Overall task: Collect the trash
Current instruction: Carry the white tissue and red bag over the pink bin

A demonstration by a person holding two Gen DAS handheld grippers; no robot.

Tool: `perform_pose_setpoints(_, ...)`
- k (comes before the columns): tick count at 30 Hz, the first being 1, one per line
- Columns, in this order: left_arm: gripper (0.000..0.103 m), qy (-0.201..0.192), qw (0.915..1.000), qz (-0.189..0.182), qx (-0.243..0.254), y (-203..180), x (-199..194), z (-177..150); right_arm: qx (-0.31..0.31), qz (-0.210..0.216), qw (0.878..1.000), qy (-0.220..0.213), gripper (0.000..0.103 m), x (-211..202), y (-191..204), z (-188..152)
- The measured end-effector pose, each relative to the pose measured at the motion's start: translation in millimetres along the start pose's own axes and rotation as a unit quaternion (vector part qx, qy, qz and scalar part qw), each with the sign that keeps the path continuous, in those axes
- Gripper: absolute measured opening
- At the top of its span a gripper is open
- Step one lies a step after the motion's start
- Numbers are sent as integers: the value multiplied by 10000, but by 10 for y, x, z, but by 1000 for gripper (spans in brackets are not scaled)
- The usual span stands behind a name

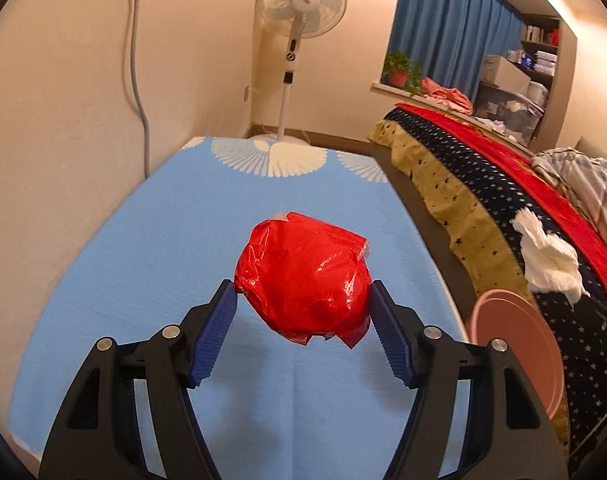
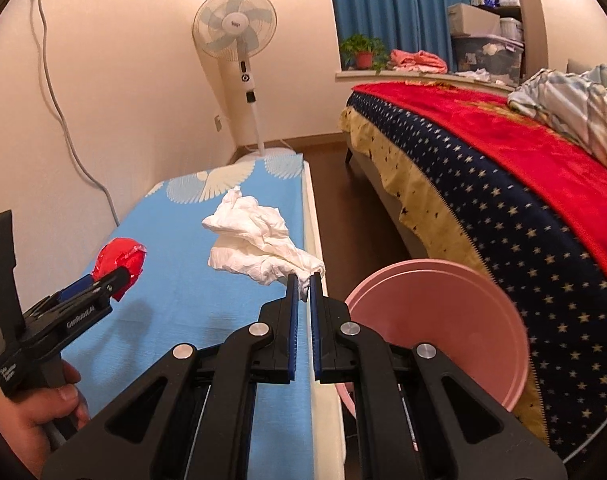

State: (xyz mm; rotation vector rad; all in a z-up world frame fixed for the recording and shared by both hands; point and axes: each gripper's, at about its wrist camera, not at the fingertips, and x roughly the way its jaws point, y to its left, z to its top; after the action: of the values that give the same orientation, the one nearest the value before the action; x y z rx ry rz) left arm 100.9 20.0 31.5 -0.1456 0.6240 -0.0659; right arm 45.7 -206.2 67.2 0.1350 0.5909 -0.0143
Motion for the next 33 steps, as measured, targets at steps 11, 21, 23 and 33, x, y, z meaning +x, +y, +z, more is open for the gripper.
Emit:
perform_pose_setpoints(11, 66, -211, 9990, -251, 301, -250, -397, -51, 13, -121, 9997, -227, 6, -398, -124, -2)
perform_pose_setpoints(21, 66, -223, 9972, -594, 407, -472, -425, -118, 375, -580, 9971, -316, 6, -524, -534, -40)
perform_pose_setpoints(23, 66, -204, 9965, -694, 420, -549, -387, -150, 516, -734, 9954, -324, 6, -533, -663, -46)
perform_pose_setpoints(33, 66, -146, 9901, -1248, 623, -1049, -209, -281, 750, -1241, 9890, -286, 6, -498, -1051, -121)
